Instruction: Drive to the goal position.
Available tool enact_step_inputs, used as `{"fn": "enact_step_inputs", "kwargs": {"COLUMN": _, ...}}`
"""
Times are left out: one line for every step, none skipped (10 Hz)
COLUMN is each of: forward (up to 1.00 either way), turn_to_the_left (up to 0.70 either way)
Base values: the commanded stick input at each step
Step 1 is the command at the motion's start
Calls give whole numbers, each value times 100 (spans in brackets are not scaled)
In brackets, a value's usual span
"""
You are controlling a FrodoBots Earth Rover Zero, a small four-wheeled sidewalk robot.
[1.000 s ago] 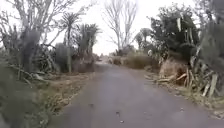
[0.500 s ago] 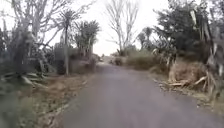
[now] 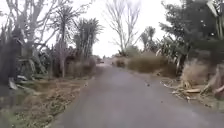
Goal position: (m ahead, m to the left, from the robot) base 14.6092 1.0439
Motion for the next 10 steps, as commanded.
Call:
{"fn": "enact_step_inputs", "kwargs": {"forward": 100, "turn_to_the_left": 0}}
{"fn": "enact_step_inputs", "kwargs": {"forward": 100, "turn_to_the_left": 0}}
{"fn": "enact_step_inputs", "kwargs": {"forward": 100, "turn_to_the_left": 0}}
{"fn": "enact_step_inputs", "kwargs": {"forward": 100, "turn_to_the_left": 0}}
{"fn": "enact_step_inputs", "kwargs": {"forward": 100, "turn_to_the_left": 0}}
{"fn": "enact_step_inputs", "kwargs": {"forward": 100, "turn_to_the_left": 0}}
{"fn": "enact_step_inputs", "kwargs": {"forward": 100, "turn_to_the_left": 0}}
{"fn": "enact_step_inputs", "kwargs": {"forward": 100, "turn_to_the_left": 0}}
{"fn": "enact_step_inputs", "kwargs": {"forward": 100, "turn_to_the_left": 0}}
{"fn": "enact_step_inputs", "kwargs": {"forward": 100, "turn_to_the_left": 0}}
